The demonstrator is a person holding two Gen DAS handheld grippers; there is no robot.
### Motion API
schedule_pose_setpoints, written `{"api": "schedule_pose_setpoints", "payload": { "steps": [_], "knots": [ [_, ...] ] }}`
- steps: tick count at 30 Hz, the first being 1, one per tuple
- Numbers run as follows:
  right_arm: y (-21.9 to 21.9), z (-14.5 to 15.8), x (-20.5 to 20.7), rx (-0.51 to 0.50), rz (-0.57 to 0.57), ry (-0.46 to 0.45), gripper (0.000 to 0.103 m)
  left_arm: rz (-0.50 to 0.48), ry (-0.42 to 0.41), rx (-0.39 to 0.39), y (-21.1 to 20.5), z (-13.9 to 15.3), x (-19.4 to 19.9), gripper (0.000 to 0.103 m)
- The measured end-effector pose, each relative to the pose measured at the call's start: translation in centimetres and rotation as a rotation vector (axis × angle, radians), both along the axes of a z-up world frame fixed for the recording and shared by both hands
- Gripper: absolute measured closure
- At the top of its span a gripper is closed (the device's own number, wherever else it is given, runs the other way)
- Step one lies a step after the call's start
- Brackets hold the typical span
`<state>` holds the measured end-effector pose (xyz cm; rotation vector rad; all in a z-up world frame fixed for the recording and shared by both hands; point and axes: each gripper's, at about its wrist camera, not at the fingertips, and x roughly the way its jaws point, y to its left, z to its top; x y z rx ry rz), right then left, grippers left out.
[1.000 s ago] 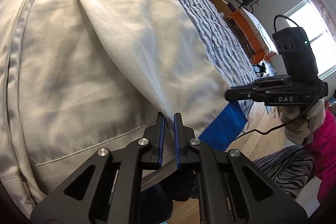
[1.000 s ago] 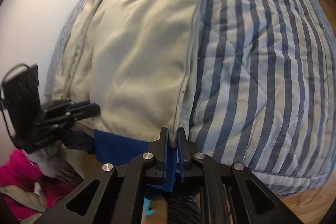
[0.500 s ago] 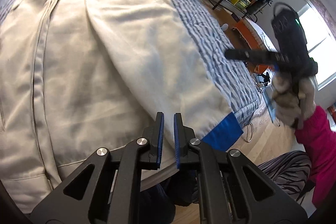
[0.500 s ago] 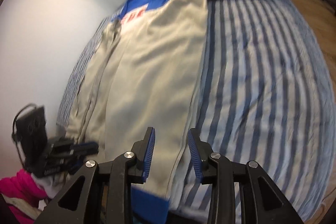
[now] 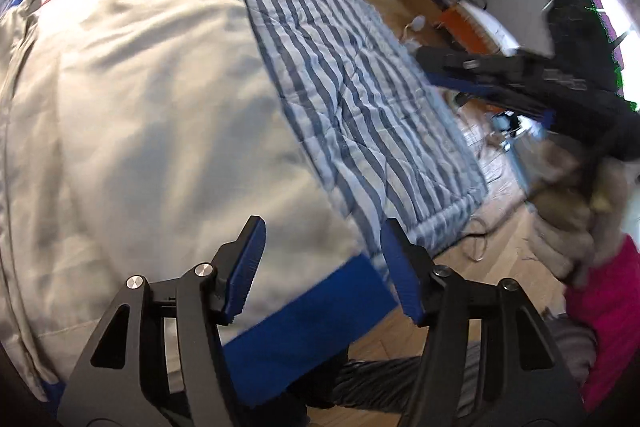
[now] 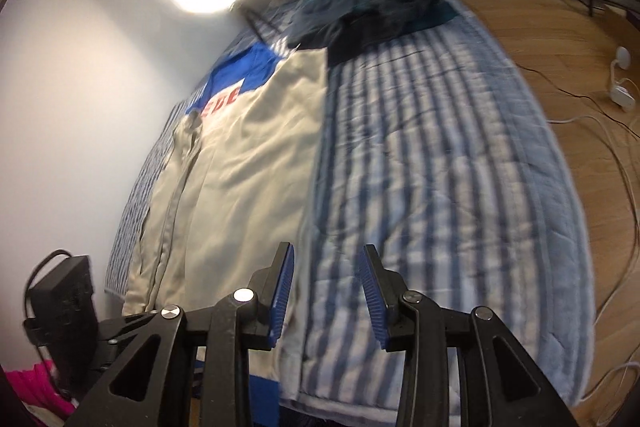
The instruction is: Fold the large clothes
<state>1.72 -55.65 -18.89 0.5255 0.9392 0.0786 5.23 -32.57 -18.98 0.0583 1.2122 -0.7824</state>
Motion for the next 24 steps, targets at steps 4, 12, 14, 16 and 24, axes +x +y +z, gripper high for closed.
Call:
{"api": "schedule_pose_setpoints", "payload": {
  "steps": [4, 12, 14, 16, 24],
  "knots": [
    [-1.7, 0.3, -1.6, 0.019, -0.041, -0.023, 0.066, -0.002, 0.005, 0.160, -3.8, -2.4, 0.8, 0.038],
    [-1.9, 1.0, -1.8, 0.018, -0.028, -0.053, 0.066, -0.061, -0.140, 0.277, -6.4, -5.1, -0.7, 0.021],
    [-1.5, 1.3, -1.4, 0.014, -0.015, -0.056, 0.066, -0.061, -0.180, 0.267, -5.9, -4.9, -1.1, 0.045],
    [-1.0, 1.6, -0.8, 0.011, -0.001, -0.060, 0.064, -0.047, -0.119, 0.186, -4.7, -4.4, -0.2, 0.062],
    [0.9, 1.0, 4.8, 0.030, 0.079, -0.026, 0.050, -0.001, -0.003, 0.010, -1.3, -3.2, 1.5, 0.085]
  ]
}}
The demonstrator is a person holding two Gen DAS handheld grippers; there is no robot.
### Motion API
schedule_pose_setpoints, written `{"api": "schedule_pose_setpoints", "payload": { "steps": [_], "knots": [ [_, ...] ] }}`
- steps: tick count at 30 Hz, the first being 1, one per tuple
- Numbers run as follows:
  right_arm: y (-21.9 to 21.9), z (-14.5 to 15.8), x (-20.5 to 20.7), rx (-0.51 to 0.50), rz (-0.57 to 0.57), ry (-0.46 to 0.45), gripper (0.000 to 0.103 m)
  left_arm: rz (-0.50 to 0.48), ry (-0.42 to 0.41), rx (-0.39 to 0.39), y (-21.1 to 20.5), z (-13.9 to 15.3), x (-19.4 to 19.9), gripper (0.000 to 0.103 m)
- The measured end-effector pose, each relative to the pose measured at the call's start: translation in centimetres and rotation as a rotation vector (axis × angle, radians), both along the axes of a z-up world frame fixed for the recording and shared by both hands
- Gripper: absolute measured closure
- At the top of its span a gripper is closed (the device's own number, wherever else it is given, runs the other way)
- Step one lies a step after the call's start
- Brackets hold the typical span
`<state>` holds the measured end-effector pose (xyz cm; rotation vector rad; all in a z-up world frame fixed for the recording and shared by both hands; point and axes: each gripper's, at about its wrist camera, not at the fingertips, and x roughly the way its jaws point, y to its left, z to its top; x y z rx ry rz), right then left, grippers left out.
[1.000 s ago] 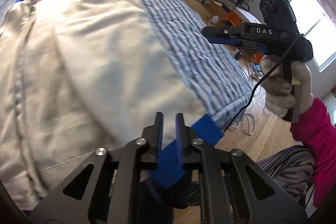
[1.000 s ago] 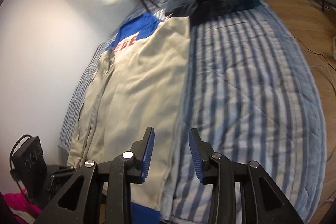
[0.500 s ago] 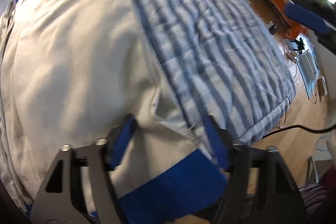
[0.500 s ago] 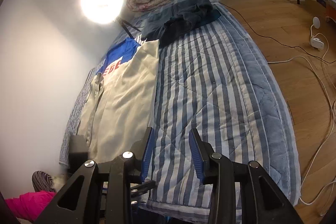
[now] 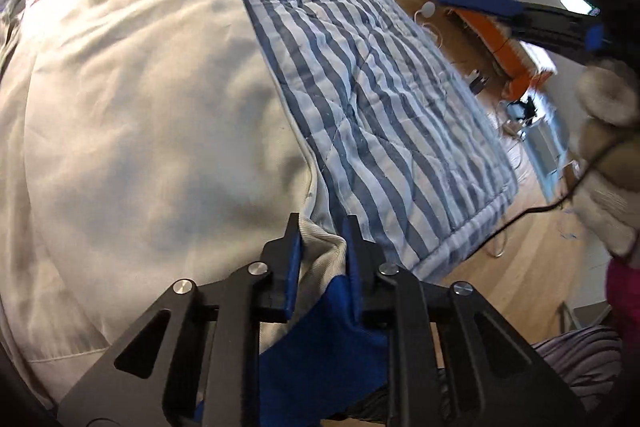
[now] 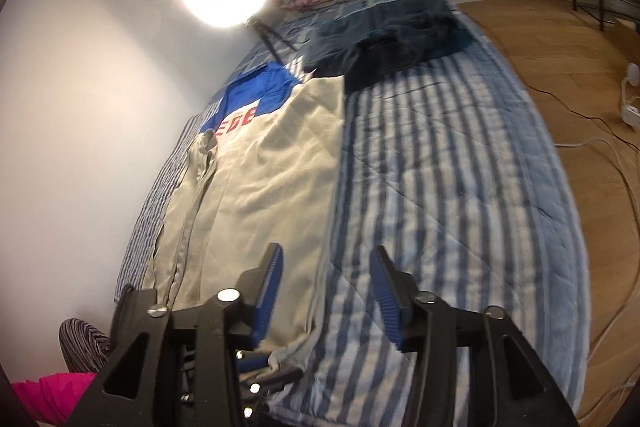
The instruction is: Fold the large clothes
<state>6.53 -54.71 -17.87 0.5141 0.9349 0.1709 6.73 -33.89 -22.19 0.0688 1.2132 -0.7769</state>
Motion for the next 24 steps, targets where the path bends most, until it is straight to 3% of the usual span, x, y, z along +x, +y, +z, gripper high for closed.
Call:
{"api": "schedule_pose_setpoints", "payload": {
  "steps": [4, 10, 15, 16, 18, 20, 24],
  "knots": [
    [1.2, -2.0, 3.5, -0.047, 0.028, 0.065, 0.050, 0.042, 0.041, -0.066, 0.9, 0.7, 0.9, 0.088],
    [1.6, -7.3, 8.8, 0.035, -0.002, 0.166, 0.050, 0.048, 0.034, -0.123, 2.7, 2.1, 0.6, 0.089],
    [1.6, -9.7, 11.5, 0.075, -0.046, 0.190, 0.052, 0.052, 0.039, -0.151, 3.5, 2.6, 1.6, 0.089],
    [1.7, -9.9, 11.9, 0.088, -0.046, 0.191, 0.054, 0.057, 0.043, -0.159, 3.6, 2.4, 1.6, 0.089],
    [2.4, -9.7, 12.8, 0.095, -0.024, 0.185, 0.079, 0.067, 0.048, -0.176, 4.0, 2.2, 1.6, 0.089],
    [4.0, -8.7, 13.5, 0.023, 0.013, 0.187, 0.092, 0.074, 0.047, -0.186, 4.6, 2.3, 1.7, 0.089],
    [8.0, -6.5, 14.5, -0.184, 0.068, 0.183, 0.100, 0.109, 0.061, -0.220, 6.9, 2.6, 1.6, 0.089]
  ]
}}
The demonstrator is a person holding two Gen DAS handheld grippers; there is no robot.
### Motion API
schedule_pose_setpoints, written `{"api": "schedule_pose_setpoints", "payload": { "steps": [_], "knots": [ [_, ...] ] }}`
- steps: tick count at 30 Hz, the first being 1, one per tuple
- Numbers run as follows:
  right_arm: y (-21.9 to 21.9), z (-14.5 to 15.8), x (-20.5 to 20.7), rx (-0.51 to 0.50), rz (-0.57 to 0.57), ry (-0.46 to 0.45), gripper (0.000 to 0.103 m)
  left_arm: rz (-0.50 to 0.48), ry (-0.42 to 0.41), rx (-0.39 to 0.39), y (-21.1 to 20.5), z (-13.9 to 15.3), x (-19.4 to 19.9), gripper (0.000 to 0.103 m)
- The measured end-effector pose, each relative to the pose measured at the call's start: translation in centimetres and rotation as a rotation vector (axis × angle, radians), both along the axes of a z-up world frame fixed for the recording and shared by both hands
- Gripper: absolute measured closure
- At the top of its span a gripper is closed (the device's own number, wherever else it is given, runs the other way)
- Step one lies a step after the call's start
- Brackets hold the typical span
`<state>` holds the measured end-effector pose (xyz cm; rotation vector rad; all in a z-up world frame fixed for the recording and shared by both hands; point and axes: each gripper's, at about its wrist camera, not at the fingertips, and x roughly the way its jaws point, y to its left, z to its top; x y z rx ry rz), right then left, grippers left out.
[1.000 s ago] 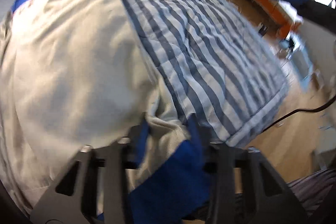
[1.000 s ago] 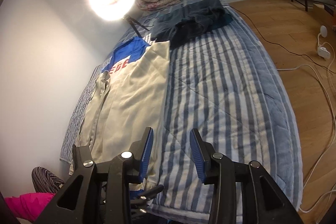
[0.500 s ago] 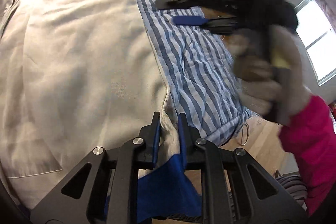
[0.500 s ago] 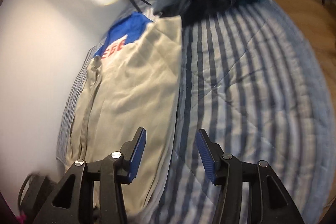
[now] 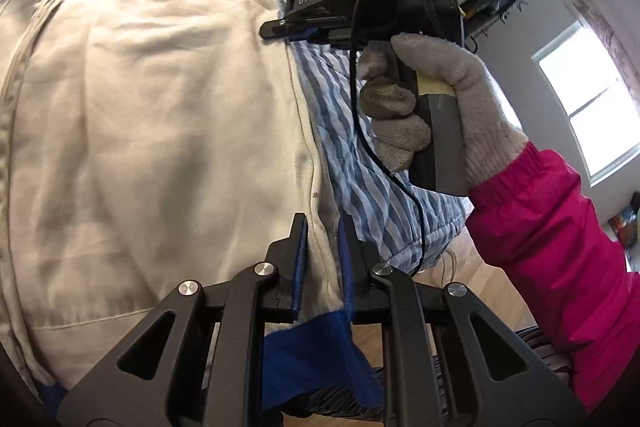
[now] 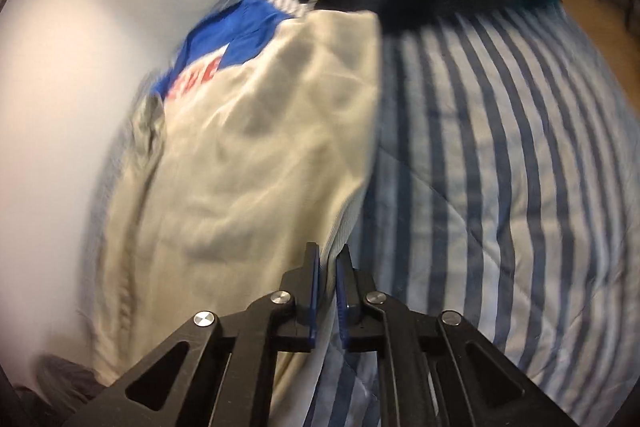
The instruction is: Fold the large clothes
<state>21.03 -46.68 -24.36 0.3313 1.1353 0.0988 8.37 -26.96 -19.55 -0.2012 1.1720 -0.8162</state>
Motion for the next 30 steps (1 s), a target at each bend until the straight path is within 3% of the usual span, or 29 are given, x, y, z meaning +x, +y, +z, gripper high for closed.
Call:
{"api": "schedule_pose_setpoints", "payload": {
  "steps": [4, 5, 7, 13, 22, 24, 26, 30],
  "knots": [
    [3.6, 2.2, 0.7, -0.104, 0.034, -0.013, 0.100, 0.045, 0.024, -0.046, 2.6, -0.1, -0.1, 0.090],
    [4.5, 2.9, 0.8, -0.132, 0.047, -0.022, 0.100, 0.055, 0.030, -0.056, 3.2, -0.1, -0.1, 0.097],
    [6.5, 4.1, 1.2, -0.178, 0.070, -0.041, 0.101, 0.081, 0.058, -0.080, 4.7, -0.3, -0.1, 0.102],
    [10.6, 5.4, 2.0, -0.260, 0.143, -0.044, 0.101, 0.134, 0.087, -0.086, 7.4, -1.6, -0.6, 0.102],
    [10.9, 5.6, 2.5, -0.210, 0.095, -0.020, 0.101, 0.137, 0.068, -0.107, 8.3, -1.1, -1.0, 0.101],
    [11.9, 6.0, 2.6, -0.201, 0.110, -0.025, 0.101, 0.141, 0.089, -0.127, 8.5, -1.1, -0.7, 0.087],
    [13.2, 6.1, 3.0, -0.194, 0.132, -0.023, 0.101, 0.176, 0.090, -0.162, 9.2, -1.0, -0.7, 0.045],
    [17.1, 6.1, 3.9, -0.198, 0.200, -0.023, 0.101, 0.227, 0.099, -0.203, 10.5, -1.0, -0.5, 0.042]
  ]
}}
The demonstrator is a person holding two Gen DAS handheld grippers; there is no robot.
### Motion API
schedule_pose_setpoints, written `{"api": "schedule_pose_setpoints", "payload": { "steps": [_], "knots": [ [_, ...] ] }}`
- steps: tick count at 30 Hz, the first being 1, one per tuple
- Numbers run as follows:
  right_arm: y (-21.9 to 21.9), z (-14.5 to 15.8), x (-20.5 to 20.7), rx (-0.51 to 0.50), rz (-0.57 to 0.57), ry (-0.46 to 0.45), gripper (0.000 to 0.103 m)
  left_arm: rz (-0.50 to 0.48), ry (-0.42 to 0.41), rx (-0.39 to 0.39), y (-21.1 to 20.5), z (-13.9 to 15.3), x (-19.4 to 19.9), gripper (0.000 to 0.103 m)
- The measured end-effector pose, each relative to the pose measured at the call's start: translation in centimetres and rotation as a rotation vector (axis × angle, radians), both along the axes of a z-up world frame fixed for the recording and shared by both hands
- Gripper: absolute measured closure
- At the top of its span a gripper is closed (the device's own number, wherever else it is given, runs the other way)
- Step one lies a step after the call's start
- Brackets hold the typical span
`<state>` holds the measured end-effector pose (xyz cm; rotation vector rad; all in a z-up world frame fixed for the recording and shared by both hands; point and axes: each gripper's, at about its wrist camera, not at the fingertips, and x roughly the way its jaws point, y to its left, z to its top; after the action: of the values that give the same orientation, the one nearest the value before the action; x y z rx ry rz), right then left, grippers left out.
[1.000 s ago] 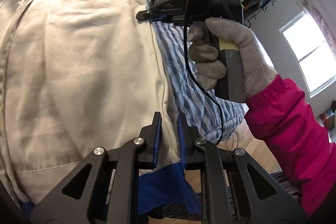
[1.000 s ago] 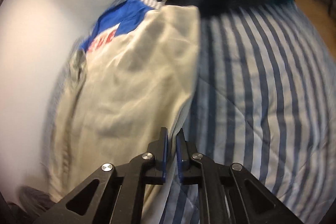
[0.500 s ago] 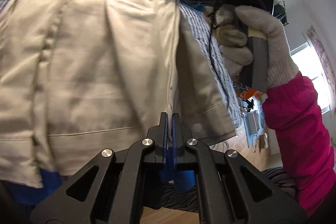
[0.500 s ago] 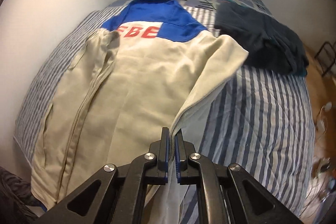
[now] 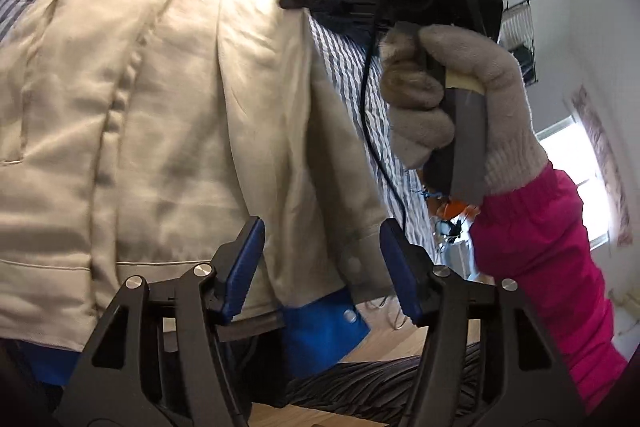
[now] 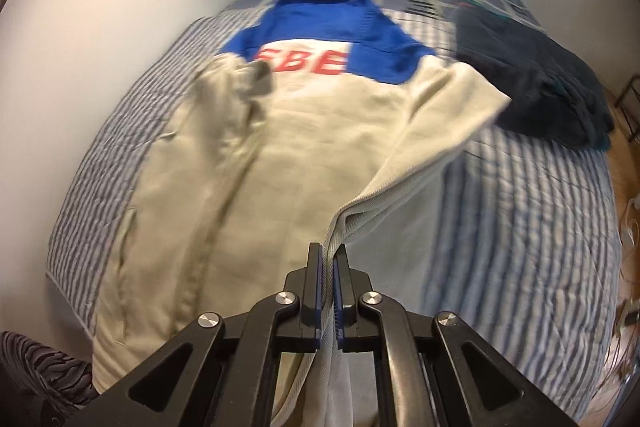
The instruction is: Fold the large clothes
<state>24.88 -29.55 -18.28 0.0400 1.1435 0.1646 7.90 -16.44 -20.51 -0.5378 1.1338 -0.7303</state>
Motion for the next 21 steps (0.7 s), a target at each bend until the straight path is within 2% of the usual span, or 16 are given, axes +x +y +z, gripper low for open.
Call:
{"api": "schedule_pose_setpoints", "payload": {
  "steps": [3, 7, 9, 10, 11, 13, 15, 17, 21],
  "knots": [
    [3.3, -0.7, 0.7, -0.012, 0.059, 0.010, 0.101, 0.015, 0.006, 0.010, 0.8, -0.2, 0.0, 0.042],
    [6.5, -2.3, 1.5, -0.026, 0.118, 0.038, 0.101, 0.045, 0.011, 0.082, 2.3, -1.3, -0.1, 0.042],
    [7.5, -3.2, 1.7, -0.015, 0.137, 0.055, 0.101, 0.054, 0.021, 0.129, 2.6, -2.1, -0.1, 0.054],
    [7.8, -3.7, 1.8, -0.018, 0.141, 0.065, 0.101, 0.055, 0.027, 0.150, 2.6, -2.6, 0.0, 0.072],
    [7.9, -4.1, 1.8, -0.019, 0.145, 0.070, 0.101, 0.055, 0.038, 0.151, 3.0, -2.9, 0.1, 0.082],
    [8.0, -5.0, 1.6, -0.014, 0.164, 0.083, 0.100, 0.062, 0.060, 0.139, 3.5, -3.7, -0.1, 0.087],
    [7.4, -5.0, 1.3, 0.035, 0.183, 0.098, 0.084, 0.061, 0.054, 0.155, 3.5, -3.8, -0.3, 0.089],
    [6.0, -3.9, 0.6, 0.096, 0.199, 0.085, 0.073, 0.057, 0.042, 0.170, 3.4, -3.7, -0.4, 0.090],
    [1.1, -0.7, -0.4, 0.220, 0.150, 0.013, 0.070, 0.049, 0.035, 0.181, 3.5, -4.1, -0.8, 0.090]
  ]
}}
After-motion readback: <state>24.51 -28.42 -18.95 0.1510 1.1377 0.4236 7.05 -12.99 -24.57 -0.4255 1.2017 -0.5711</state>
